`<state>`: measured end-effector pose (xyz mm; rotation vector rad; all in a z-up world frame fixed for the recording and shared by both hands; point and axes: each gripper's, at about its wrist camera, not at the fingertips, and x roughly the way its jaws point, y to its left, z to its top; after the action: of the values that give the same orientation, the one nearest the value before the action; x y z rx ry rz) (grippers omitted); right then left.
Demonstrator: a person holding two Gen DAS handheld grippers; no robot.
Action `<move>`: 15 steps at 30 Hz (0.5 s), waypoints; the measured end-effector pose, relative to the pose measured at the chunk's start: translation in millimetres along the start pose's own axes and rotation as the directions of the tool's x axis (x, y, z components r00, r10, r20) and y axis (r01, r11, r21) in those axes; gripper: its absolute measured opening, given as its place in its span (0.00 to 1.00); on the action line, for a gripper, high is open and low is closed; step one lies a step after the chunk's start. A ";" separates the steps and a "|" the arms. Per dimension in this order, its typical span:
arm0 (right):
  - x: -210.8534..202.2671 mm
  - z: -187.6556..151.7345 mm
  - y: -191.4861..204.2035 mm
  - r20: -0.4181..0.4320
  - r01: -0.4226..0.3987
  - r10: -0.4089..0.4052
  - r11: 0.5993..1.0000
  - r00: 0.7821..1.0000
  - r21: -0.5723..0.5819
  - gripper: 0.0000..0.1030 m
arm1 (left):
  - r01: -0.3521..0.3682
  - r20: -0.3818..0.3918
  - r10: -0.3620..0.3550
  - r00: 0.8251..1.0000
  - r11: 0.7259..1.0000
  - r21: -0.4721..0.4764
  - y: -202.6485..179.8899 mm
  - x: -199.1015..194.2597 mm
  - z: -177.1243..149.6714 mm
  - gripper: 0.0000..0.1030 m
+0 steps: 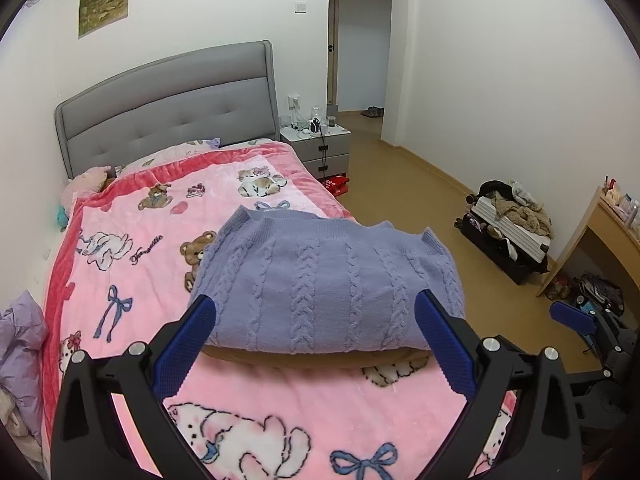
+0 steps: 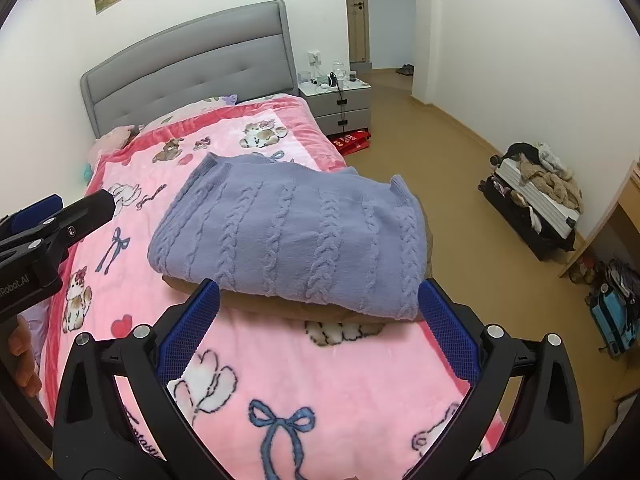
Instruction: Fold large clothes
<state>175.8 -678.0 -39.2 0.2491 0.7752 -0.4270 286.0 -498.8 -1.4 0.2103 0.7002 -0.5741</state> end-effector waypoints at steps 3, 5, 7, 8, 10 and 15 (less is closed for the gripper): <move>0.0 1.3 0.7 0.007 0.000 0.000 1.000 1.000 -0.001 0.92 | 0.000 0.000 0.000 1.000 1.000 0.008 -0.9 -0.1 1.1 0.95; -0.3 1.8 0.2 0.009 -0.002 0.002 1.000 1.000 0.004 0.92 | -0.005 0.004 0.005 1.000 1.000 0.021 -2.9 0.4 2.4 0.95; -0.2 2.8 -0.1 0.009 -0.007 0.007 1.000 1.000 0.004 0.92 | -0.015 0.007 0.014 1.000 0.999 0.031 -4.5 1.2 3.0 0.95; -0.1 3.0 -0.3 0.010 -0.006 0.006 1.000 1.000 0.002 0.92 | -0.017 0.008 0.017 1.000 0.999 0.035 -5.2 1.3 2.9 0.95; -0.5 3.1 -0.9 0.011 -0.007 0.007 1.000 1.000 0.001 0.92 | -0.018 0.011 0.018 1.000 0.999 0.035 -6.3 1.2 2.6 0.95; -1.9 3.4 -0.4 0.009 -0.010 0.010 1.000 1.000 0.003 0.92 | -0.016 -0.006 0.016 1.000 1.000 0.023 -5.8 5.9 3.3 0.95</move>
<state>176.6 -679.1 -35.6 0.2537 0.7644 -0.4196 288.2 -507.3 -2.8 0.2386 0.6977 -0.5661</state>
